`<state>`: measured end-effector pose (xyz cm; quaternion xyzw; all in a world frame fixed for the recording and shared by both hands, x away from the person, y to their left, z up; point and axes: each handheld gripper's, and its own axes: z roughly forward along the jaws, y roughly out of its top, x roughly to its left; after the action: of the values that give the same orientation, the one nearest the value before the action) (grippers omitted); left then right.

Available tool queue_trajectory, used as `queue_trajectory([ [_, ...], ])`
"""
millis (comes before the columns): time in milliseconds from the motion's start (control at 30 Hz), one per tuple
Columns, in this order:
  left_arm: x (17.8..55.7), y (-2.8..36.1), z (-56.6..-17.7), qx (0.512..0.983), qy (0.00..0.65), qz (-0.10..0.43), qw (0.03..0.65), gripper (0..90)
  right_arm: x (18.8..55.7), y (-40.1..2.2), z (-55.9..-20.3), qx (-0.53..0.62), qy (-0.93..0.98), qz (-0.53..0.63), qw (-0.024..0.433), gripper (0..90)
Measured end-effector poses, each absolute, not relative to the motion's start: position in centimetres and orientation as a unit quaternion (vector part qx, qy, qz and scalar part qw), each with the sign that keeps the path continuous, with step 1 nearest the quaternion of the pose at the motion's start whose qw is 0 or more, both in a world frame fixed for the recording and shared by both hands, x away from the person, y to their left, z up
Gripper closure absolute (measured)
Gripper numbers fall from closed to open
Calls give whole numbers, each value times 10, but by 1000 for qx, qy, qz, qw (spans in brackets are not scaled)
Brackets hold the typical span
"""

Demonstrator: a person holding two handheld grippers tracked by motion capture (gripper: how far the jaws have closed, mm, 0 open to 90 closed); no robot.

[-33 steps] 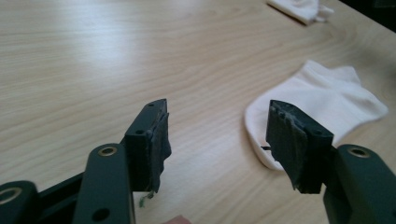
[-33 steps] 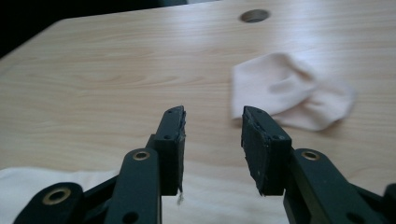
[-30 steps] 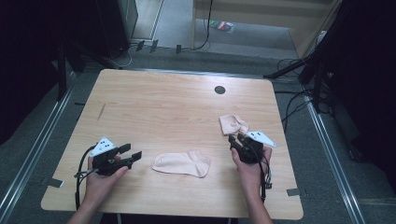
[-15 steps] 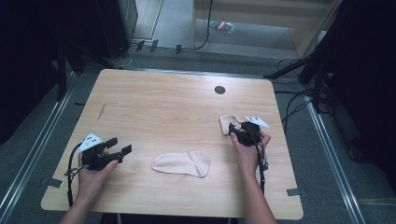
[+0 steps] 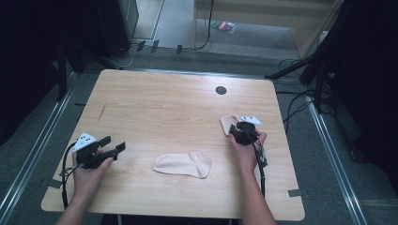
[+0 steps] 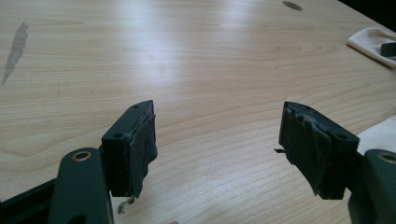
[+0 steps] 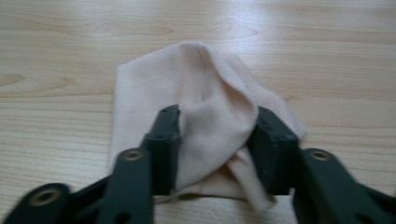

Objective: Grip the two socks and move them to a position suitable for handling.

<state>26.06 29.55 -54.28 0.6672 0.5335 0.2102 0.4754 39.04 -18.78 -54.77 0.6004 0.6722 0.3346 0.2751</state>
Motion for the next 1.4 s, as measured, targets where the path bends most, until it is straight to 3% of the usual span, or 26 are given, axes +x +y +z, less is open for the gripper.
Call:
queue_trajectory([
  [67, 260, 296, -544, 669, 532, 209, 475, 282, 390, -190, -548, 601, 670, 345, 266, 787],
  [133, 260, 295, -546, 668, 533, 207, 477, 285, 391, -193, -546, 615, 659, 360, 241, 832],
  [500, 261, 293, -546, 665, 534, 212, 477, 285, 368, -160, -510, 576, 657, 432, 224, 842],
  [933, 261, 292, -546, 666, 532, 213, 478, 286, 361, -88, -513, 552, 679, 452, 173, 841],
  [1033, 261, 292, -546, 665, 532, 214, 478, 286, 363, -78, -516, 552, 682, 449, 169, 805],
  [1100, 262, 292, -546, 666, 531, 215, 477, 285, 364, -74, -519, 543, 687, 456, 158, 633],
  [1167, 262, 292, -545, 667, 532, 215, 475, 285, 364, -75, -519, 541, 687, 461, 151, 543],
  [1400, 265, 288, -540, 662, 534, 215, 481, 291, 366, -94, -516, 556, 672, 464, 152, 594],
])
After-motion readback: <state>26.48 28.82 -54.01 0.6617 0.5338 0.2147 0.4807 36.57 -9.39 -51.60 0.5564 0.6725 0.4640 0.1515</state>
